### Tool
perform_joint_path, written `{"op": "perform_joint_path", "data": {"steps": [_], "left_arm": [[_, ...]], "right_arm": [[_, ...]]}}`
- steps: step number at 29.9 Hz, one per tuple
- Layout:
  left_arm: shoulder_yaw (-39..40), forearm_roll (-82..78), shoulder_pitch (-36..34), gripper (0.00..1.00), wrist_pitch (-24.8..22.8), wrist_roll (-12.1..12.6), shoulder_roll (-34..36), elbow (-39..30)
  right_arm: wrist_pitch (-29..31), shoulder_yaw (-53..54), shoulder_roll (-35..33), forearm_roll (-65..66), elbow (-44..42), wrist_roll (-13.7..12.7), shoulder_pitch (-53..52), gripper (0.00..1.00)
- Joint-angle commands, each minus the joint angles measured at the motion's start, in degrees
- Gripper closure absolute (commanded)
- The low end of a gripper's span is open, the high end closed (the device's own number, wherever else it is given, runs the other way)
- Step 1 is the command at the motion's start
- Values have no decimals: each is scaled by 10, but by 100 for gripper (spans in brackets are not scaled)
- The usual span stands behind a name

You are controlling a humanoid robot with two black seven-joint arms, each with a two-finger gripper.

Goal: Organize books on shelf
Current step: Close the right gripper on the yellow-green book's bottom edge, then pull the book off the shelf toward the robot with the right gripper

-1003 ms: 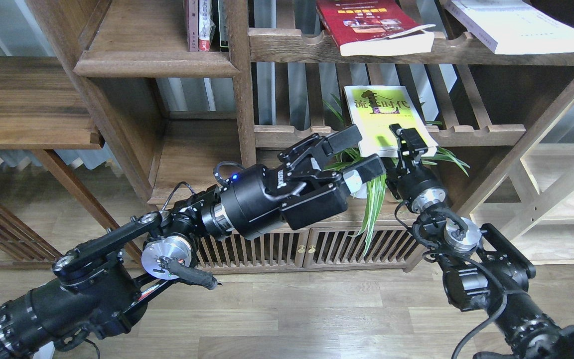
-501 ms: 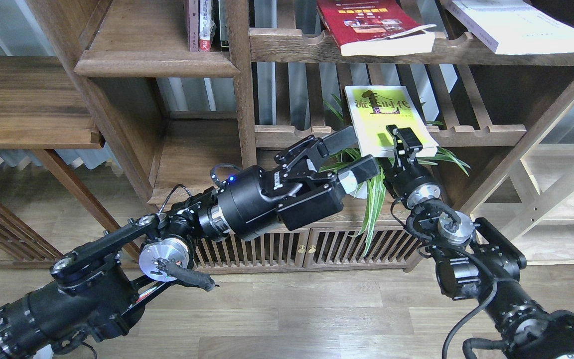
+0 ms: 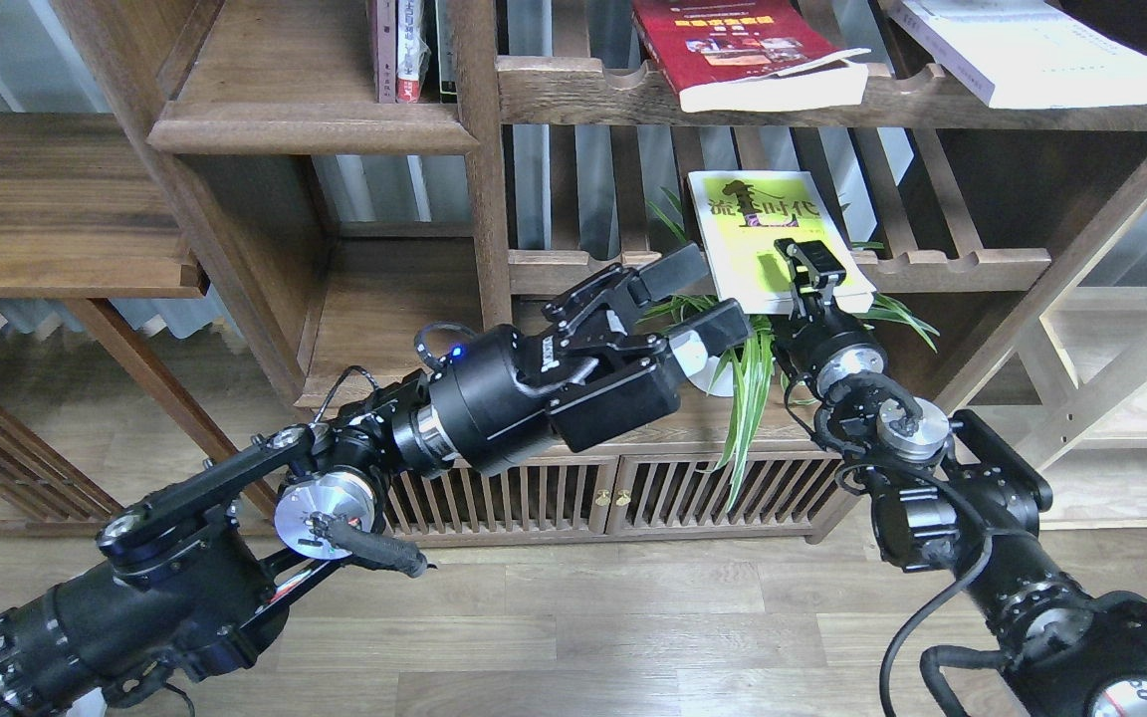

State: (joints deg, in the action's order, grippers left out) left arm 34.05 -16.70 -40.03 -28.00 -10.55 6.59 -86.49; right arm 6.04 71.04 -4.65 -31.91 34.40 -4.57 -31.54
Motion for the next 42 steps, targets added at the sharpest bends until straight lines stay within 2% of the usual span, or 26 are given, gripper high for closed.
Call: {"op": "perform_joint_path", "data": {"steps": [1, 6, 16, 24, 36, 42], "left_arm": [[1, 0, 0, 1, 0, -1, 1, 0], [1, 0, 3, 1, 0, 0, 2, 1], [8, 0, 6, 1, 0, 1, 3, 1], [8, 0, 8, 1, 0, 1, 4, 1], [8, 0, 10, 1, 0, 1, 4, 1], [13, -1, 20, 1, 0, 1, 2, 7]], "right_arm": [[-1, 6, 3, -1, -3, 0, 0, 32], [-1, 8, 4, 0, -5, 0, -2, 39], [-1, 2, 11, 1, -44, 0, -27, 42], [-1, 3, 15, 0, -47, -1, -29, 57], [6, 9, 18, -3, -48, 0, -29, 86], [30, 10, 18, -6, -42, 2, -26, 94]]}}
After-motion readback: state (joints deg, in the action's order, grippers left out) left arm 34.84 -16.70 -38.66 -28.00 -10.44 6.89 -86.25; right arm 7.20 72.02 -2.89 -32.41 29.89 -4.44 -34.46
